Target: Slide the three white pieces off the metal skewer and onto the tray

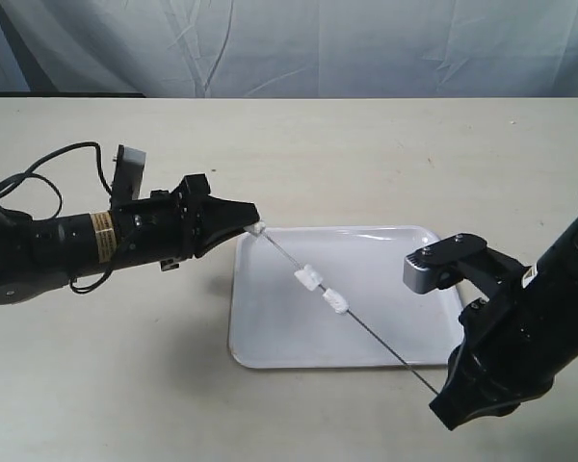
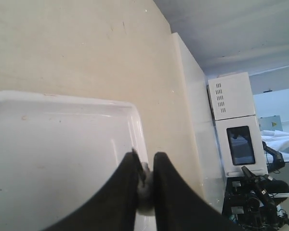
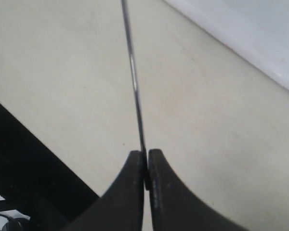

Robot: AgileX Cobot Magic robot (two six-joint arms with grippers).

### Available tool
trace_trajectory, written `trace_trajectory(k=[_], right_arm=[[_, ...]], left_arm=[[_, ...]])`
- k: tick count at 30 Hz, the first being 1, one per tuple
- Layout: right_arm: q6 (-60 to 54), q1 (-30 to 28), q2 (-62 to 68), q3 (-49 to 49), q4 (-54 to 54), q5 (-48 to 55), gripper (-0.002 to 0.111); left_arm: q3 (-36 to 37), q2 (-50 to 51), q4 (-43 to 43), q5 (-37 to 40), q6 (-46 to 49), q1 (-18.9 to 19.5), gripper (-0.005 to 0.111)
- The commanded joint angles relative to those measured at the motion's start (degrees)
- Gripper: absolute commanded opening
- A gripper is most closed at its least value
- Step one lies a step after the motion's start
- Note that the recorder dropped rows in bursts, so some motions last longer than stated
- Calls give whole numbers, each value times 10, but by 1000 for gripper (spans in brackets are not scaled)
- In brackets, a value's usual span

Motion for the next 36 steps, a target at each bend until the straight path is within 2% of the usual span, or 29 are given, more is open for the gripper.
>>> trace_trajectory(k=[1, 11, 20, 26, 36], right_arm=[[11, -1, -3, 8, -45, 59, -1], [19, -1, -3, 8, -61, 69, -1], [29, -1, -3, 8, -71, 60, -1], [60, -1, -4, 8, -107, 57, -1], [89, -2, -41, 8, -135, 38, -1]], left_arm=[[-3, -1, -70, 24, 4, 19, 4], [-3, -1, -86, 22, 4, 39, 4], [-3, -1, -43, 19, 6, 46, 4], [-3, -1, 17, 110, 14, 23, 4], [-3, -1, 26, 110, 45, -33, 4]])
